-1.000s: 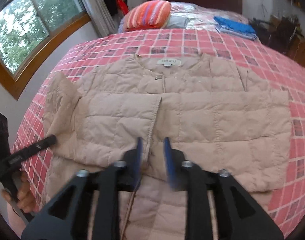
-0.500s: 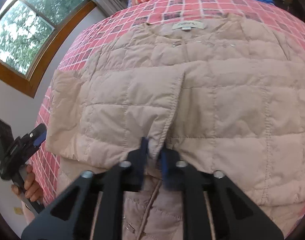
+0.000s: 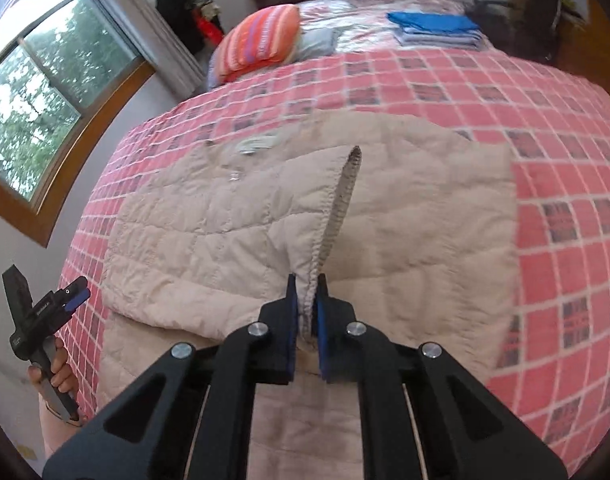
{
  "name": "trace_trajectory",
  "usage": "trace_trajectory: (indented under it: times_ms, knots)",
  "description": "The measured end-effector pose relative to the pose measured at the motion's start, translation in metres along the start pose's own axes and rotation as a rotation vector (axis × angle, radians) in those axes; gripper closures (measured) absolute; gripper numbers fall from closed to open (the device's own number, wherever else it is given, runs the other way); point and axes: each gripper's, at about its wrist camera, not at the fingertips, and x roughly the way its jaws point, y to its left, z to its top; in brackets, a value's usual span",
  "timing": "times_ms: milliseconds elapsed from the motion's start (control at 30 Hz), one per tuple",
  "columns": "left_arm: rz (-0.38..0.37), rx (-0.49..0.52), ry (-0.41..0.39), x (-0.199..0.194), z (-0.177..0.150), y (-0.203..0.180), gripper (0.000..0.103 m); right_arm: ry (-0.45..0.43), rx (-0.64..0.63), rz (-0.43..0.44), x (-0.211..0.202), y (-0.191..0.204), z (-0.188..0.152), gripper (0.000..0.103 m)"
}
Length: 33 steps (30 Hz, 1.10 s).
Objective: Fold large clothes
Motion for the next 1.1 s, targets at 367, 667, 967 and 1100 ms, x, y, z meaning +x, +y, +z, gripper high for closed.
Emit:
trace_trajectory:
  times_ms: [367, 667, 967, 1100]
  knots:
    - [0.100, 0.071, 0.075, 0.046, -0.005, -0.022, 0.055, 0.081, 0.031, -0.058, 0.050, -0.023, -0.018, 0.093]
    - [0.137, 0.108, 0.093, 0.044, -0.005, -0.026, 0.056, 0.066, 0.024, -0.075, 0.047, -0.021, -0.023, 0.081]
    - [0.067, 0.177, 0.054, -0.042, -0.031, -0.019, 0.031, -0.043, -0.040, -0.028, -0.044, -0.024, -0.067, 0.063]
    - [0.092, 0.277, 0.069, -0.087, -0.071, -0.012, 0.021, -0.050, -0.091, -0.046, -0.079, -0.025, -0.112, 0.059]
